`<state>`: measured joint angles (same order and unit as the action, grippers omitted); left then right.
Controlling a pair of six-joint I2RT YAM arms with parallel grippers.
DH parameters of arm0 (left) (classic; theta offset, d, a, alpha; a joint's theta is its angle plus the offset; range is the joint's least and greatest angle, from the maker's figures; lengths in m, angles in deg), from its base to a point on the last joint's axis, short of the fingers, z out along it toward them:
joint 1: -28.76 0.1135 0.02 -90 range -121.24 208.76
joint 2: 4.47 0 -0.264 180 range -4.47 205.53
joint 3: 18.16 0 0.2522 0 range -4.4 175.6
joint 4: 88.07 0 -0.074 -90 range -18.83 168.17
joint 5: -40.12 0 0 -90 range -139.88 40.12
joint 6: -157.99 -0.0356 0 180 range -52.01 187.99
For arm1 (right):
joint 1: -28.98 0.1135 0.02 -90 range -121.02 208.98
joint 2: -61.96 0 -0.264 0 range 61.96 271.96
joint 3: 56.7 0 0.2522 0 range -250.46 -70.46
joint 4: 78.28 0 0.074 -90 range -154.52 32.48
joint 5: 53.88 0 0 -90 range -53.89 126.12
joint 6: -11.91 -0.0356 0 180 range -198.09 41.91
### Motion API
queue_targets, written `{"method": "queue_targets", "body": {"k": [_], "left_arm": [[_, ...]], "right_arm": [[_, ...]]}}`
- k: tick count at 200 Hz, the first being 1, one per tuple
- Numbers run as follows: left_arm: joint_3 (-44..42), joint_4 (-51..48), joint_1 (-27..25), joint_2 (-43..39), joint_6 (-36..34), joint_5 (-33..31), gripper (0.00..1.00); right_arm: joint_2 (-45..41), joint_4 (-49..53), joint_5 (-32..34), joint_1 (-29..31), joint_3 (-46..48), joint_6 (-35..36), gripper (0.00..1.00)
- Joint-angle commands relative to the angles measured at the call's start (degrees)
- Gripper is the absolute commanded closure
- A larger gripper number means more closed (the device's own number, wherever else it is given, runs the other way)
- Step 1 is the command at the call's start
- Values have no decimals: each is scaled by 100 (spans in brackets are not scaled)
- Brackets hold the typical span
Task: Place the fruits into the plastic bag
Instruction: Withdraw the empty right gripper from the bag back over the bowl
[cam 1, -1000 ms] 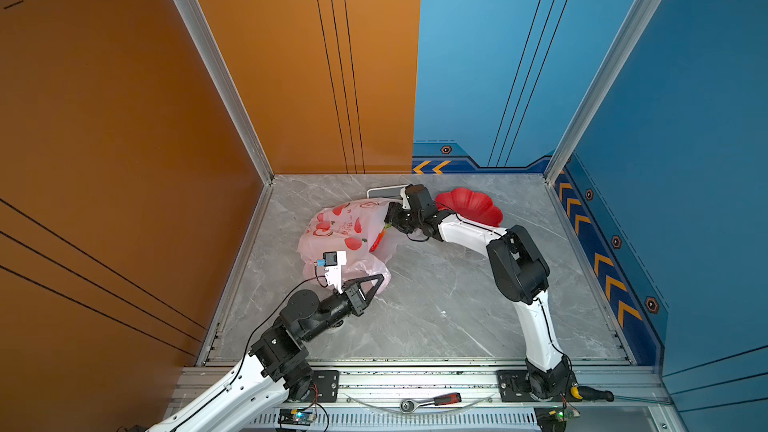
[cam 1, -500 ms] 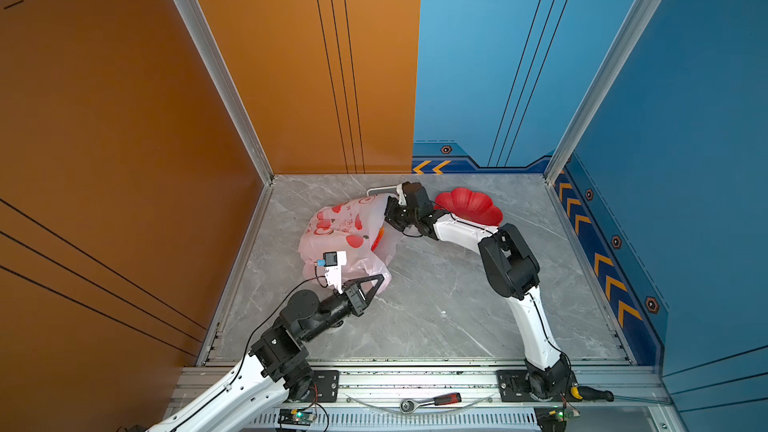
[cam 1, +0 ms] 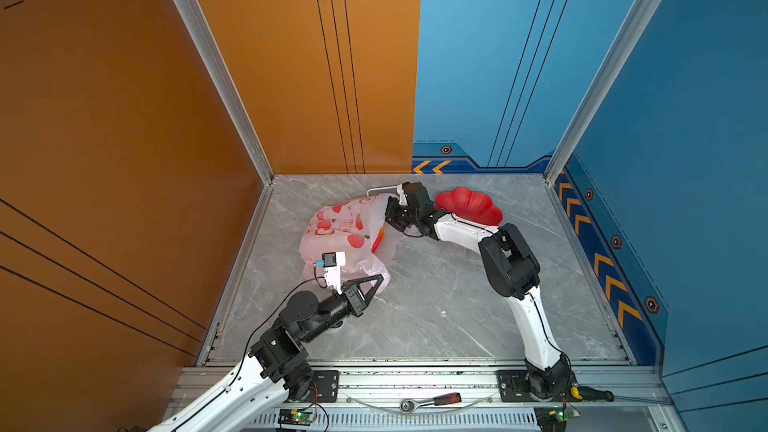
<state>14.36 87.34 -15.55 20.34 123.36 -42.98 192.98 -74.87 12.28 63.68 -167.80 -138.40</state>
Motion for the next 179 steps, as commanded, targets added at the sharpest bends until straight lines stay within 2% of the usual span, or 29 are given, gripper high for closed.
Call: {"method": "queue_targets", "body": {"k": [1, 37, 80, 137, 159, 179], "left_arm": [[-72, -26, -59, -89, -9, -101, 100], [-102, -76, -64, -187, -9, -204, 100], [-101, -117, -69, -205, -9, -257, 100], [-111, -126, -68, -241, -9, -301, 100], [-102, -128, -77, -227, -9, -320, 100], [-103, -126, -77, -214, -14, -329, 100]], "right_arm": [[-400, 18, -103, -37, 268, 86, 0], [-861, 492, -246, -12, 726, 231, 0], [-1390, 845, -742, 74, 1271, 436, 0], [-1843, 2314, -1495, 119, 1384, 1292, 0], [-2082, 3130, -1463, 130, 1381, 1813, 0], [-2352, 3963, -1129, 125, 1384, 2383, 0]]}}
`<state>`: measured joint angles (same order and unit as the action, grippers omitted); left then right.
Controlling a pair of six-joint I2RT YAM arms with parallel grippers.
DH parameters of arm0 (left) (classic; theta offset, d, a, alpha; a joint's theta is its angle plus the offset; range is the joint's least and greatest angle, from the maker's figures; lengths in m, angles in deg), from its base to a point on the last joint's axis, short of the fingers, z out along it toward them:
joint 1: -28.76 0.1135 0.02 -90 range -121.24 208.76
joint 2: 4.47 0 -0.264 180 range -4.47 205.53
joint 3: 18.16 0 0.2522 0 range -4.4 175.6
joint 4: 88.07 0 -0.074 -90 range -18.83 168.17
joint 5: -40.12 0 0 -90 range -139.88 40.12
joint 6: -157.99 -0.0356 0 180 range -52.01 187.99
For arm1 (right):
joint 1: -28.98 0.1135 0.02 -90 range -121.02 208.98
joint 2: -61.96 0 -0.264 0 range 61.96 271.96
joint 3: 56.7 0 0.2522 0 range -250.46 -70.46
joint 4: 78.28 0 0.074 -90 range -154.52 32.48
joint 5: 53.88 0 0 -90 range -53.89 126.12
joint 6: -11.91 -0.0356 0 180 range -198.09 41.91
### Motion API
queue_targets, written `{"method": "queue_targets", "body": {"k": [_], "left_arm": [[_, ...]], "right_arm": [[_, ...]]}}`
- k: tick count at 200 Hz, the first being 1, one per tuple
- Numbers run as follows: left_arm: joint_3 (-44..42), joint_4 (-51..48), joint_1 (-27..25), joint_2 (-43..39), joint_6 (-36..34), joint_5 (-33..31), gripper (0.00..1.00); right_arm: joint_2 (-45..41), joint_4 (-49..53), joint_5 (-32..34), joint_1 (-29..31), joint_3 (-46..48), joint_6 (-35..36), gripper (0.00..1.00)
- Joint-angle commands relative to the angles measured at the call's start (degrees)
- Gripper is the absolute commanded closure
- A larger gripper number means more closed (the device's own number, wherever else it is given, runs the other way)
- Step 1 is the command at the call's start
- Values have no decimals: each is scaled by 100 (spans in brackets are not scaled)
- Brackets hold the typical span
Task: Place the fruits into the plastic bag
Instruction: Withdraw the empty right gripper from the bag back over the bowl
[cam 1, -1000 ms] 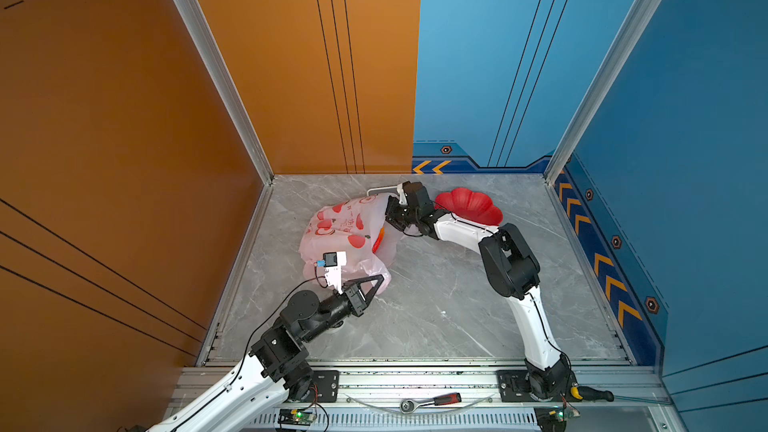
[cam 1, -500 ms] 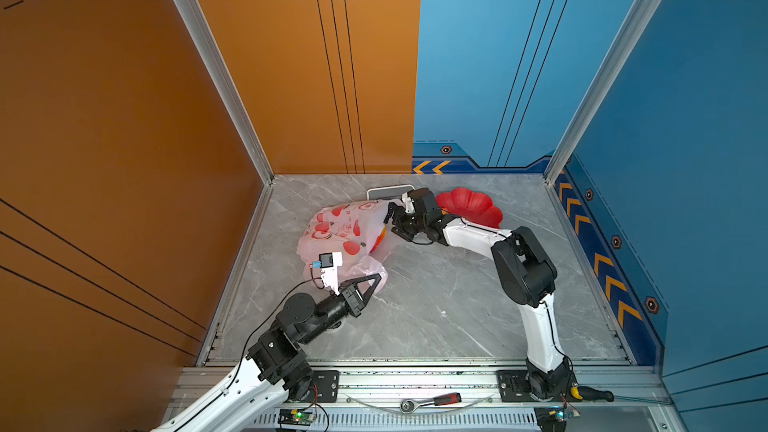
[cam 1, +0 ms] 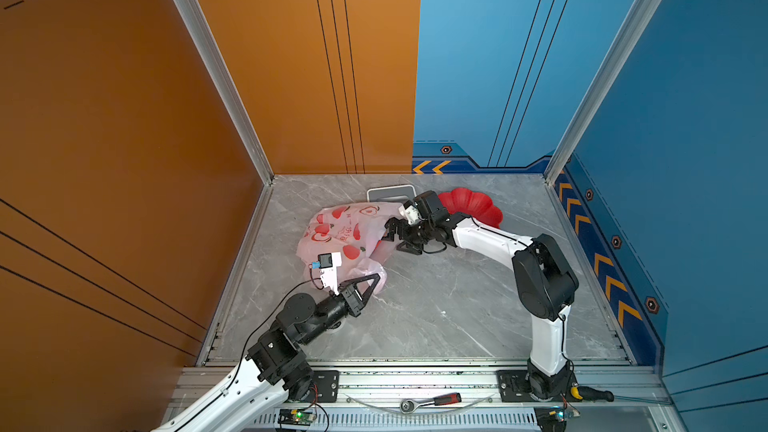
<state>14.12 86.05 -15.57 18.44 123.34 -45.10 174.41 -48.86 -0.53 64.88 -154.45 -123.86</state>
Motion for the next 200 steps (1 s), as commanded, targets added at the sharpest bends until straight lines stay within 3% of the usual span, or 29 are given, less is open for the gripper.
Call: {"method": "queue_targets", "body": {"k": [1, 67, 88, 114, 152, 200], "left_arm": [[-82, 3, -75, -29, -14, -117, 100], [-71, 9, -84, 21, -22, -144, 100], [-47, 12, -84, 63, -33, -143, 100], [-34, -18, -92, 52, -25, -185, 100], [17, -225, -92, 2, -31, -240, 100], [72, -357, -88, -22, -68, -257, 100]], "right_arm": [[-504, 1401, 181, 14, 49, 956, 0], [-1406, 3598, 2405, 24, -204, 2400, 0], [-1685, 3885, 3366, -32, -296, 2644, 0], [-1967, 3927, 4000, -303, -292, 2758, 0], [-1994, 3758, 3863, -1038, -448, 2694, 0], [-1478, 3050, 2581, -2017, -427, 2252, 0]]}}
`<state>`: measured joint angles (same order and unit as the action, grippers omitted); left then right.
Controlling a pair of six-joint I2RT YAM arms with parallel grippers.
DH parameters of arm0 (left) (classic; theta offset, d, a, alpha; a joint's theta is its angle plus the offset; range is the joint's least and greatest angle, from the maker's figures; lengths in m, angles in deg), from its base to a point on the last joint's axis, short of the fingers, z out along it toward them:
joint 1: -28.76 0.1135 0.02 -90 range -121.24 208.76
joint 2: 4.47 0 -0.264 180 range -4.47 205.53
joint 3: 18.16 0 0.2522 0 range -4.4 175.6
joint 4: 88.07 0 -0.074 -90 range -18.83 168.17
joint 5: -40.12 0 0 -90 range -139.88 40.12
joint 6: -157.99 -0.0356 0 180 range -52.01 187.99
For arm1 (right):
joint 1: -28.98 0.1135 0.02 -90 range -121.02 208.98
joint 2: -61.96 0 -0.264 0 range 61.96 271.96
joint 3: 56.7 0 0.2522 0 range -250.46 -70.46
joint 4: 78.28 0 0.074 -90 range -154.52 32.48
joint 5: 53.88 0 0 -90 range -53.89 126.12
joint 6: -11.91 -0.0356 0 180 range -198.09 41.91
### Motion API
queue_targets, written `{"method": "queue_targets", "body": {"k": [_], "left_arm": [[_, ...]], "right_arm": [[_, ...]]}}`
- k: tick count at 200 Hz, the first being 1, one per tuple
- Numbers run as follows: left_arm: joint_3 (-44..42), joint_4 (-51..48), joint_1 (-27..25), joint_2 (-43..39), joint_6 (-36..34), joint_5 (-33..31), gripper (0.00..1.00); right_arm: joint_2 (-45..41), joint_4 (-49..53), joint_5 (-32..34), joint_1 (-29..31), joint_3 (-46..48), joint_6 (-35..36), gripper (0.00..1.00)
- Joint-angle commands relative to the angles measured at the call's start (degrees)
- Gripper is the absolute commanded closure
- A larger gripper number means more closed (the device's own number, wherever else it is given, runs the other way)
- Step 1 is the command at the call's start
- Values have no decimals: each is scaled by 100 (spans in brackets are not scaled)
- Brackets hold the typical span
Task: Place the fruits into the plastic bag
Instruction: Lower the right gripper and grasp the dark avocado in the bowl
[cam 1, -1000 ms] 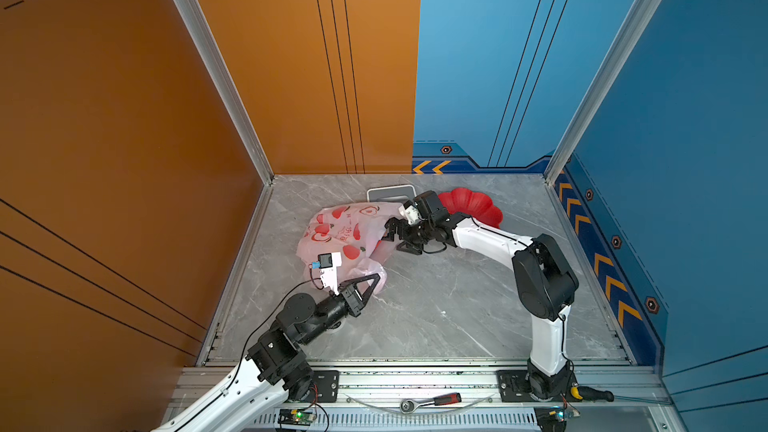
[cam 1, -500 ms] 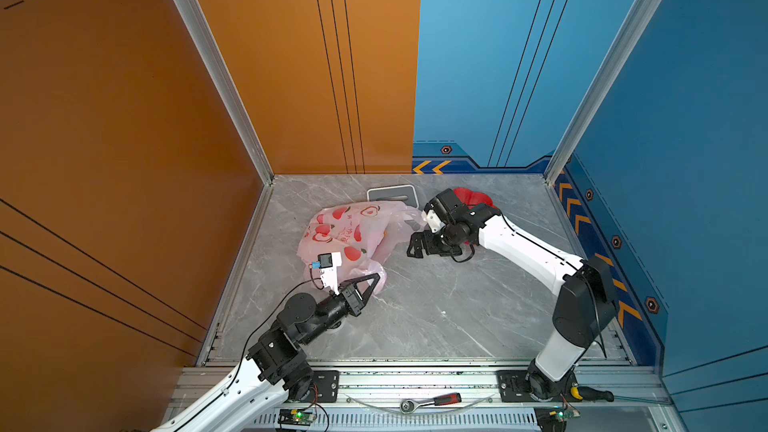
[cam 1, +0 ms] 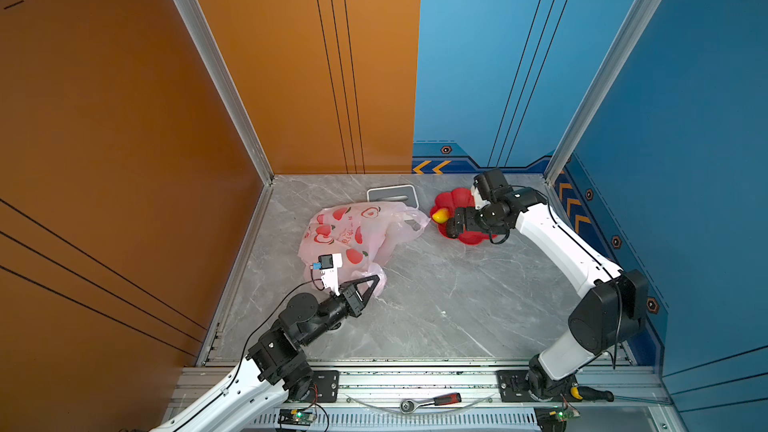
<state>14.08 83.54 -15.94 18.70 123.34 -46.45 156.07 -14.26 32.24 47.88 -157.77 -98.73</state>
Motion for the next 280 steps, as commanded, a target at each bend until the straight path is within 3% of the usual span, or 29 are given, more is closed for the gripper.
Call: {"method": "queue_targets", "body": {"k": [1, 40, 122, 280], "left_arm": [[77, -106, -45, -49, -68, -122, 100], [94, -71, -44, 10, -77, -96, 100], [33, -150, -12, -57, -69, -105, 100], [-64, -289, 15, -277, 11, -151, 100]], "right_arm": [[364, -428, -725, -334, -94, -272, 0], [1090, -888, -1262, -663, -174, -610, 0], [2107, -1116, -1300, -643, -539, -687, 2], [3073, -1106, -1170, -566, -1228, -678, 23]]}}
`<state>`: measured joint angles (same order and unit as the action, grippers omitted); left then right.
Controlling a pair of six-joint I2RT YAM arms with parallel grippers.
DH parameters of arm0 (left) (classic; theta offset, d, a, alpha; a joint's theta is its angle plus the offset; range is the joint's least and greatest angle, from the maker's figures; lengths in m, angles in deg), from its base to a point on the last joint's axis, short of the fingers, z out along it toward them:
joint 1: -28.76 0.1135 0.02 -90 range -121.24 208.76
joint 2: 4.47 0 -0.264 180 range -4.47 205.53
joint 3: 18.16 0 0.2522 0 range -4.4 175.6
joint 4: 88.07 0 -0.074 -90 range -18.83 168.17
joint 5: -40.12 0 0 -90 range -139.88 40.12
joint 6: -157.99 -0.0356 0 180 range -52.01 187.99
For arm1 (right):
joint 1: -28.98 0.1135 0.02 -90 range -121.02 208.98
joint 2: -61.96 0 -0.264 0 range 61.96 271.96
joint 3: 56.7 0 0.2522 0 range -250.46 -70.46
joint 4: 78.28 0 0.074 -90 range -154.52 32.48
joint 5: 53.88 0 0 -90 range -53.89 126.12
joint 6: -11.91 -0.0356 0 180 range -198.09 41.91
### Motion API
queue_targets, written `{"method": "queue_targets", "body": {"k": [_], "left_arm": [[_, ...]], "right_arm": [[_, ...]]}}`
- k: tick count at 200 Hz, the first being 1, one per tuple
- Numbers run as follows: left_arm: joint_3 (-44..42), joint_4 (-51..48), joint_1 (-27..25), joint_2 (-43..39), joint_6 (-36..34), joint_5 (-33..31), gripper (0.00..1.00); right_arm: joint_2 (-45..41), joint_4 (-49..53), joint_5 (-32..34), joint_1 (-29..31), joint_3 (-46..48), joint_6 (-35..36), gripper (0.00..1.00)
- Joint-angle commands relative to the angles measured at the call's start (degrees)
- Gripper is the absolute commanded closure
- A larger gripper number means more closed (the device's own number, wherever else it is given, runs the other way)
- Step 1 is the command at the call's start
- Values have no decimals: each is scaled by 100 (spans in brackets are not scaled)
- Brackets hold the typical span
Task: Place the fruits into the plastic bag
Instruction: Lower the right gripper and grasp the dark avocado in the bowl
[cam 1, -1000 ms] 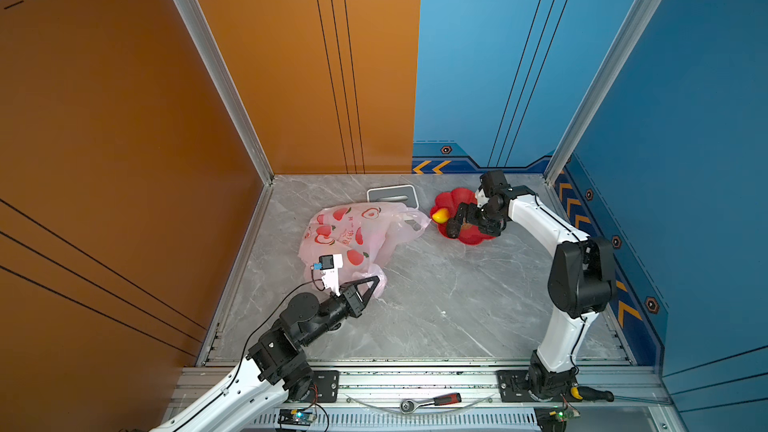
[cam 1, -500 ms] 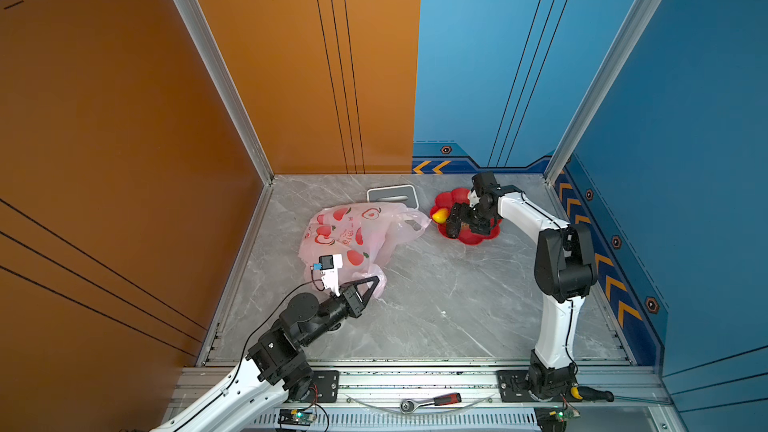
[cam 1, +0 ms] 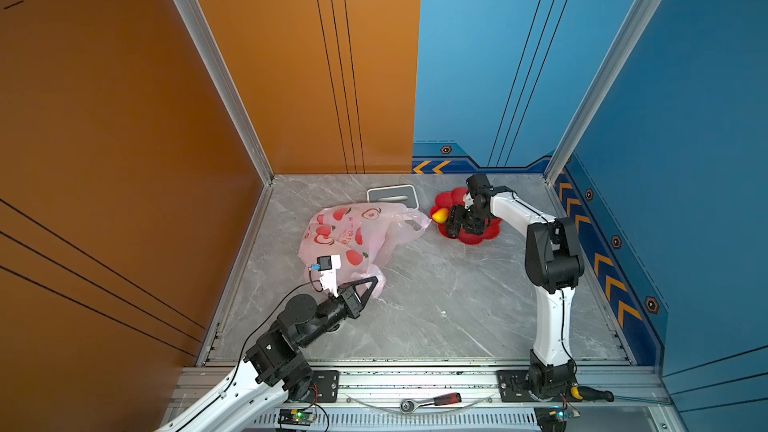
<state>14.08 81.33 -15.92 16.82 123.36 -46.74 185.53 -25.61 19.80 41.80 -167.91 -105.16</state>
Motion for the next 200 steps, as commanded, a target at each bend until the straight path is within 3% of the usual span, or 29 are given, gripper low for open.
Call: {"method": "queue_targets", "body": {"k": [1, 76, 129, 143, 200], "left_arm": [[-64, -69, 13, -85, 8, -126, 100], [-94, -122, 15, -159, 26, -153, 100], [-91, -131, 18, -188, 35, -164, 100], [-90, -131, 13, -192, 35, -164, 100], [-99, -122, 13, -204, 43, -158, 100]], "right_arm": [[126, 28, 74, 42, -214, -35, 23], [332, 24, 128, 49, -350, -46, 30], [343, 27, 147, 43, -302, -44, 43], [339, 28, 137, 32, -300, -51, 51], [200, 6, 155, -21, -165, -61, 52]]}}
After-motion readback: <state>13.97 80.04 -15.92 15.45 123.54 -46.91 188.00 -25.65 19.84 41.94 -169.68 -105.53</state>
